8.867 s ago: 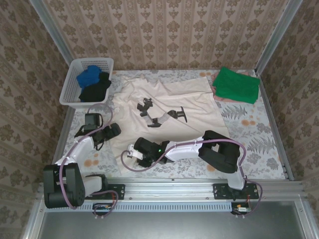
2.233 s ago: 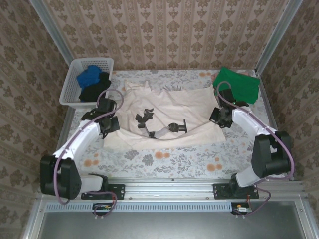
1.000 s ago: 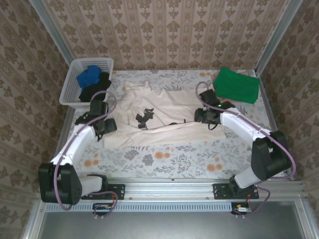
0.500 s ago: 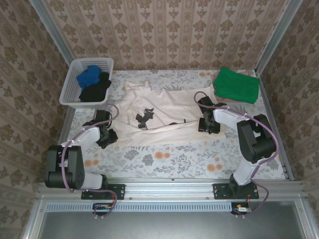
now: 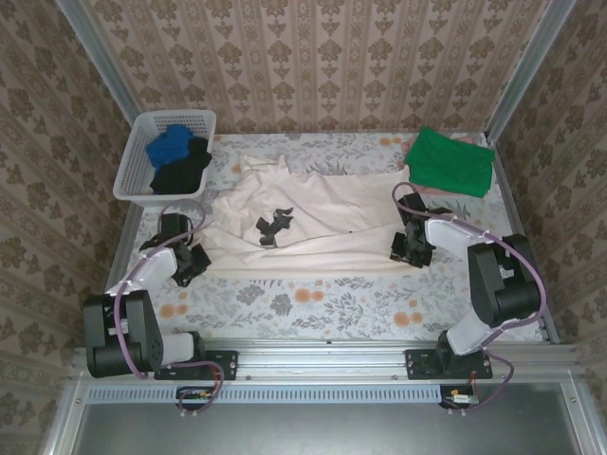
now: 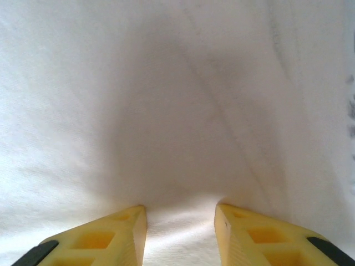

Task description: Fold and stack the t-shirts

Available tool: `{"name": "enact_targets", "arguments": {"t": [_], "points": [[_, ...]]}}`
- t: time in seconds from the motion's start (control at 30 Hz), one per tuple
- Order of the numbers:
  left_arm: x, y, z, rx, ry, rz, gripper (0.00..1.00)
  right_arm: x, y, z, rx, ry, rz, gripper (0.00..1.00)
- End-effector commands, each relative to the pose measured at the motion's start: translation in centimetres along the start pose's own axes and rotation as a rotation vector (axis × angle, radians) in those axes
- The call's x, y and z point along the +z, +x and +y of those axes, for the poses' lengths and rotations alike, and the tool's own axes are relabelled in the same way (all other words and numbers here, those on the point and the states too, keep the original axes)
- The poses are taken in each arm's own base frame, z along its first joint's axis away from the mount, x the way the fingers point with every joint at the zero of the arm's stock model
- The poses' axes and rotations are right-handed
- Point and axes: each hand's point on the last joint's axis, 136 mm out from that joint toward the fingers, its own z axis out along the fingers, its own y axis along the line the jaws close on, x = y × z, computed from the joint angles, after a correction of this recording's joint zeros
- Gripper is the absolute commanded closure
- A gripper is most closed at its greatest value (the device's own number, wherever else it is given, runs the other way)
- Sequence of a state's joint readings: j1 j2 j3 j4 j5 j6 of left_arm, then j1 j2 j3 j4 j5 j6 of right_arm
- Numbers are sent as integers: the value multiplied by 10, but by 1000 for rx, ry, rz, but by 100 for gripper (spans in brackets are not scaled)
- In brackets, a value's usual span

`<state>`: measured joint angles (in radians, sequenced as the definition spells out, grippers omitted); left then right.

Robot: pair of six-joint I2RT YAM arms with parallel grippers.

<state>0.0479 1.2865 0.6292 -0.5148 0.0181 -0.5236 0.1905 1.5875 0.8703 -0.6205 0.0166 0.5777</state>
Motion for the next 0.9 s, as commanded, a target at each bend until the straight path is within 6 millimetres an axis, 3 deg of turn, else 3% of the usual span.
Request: {"name": "enact_targets", "arguments": {"t": [0.0,0.1,0.17,0.33,0.7,0.87], "points": [[-2,5,6,-14,-4,2,99,-22,7,-20,33,52,-12,60],[-4,6,8,-20,-1,-7,81,-42,-11,-23,27,46,-92,59],[-6,6,7,-20,7,-11,76,-48,-21,-22,13,46,-122,59],[-18,0,0,-9,45,-41,58,-34,-37,-12,-46,60,-103,59],[-66,-29,-17,36,143,-221,48,0,-41,-19,-82,168,-11,59],[-67,-33,-22,47,153,-223,48,-1,-41,-19,-72,159,-20,73]]}}
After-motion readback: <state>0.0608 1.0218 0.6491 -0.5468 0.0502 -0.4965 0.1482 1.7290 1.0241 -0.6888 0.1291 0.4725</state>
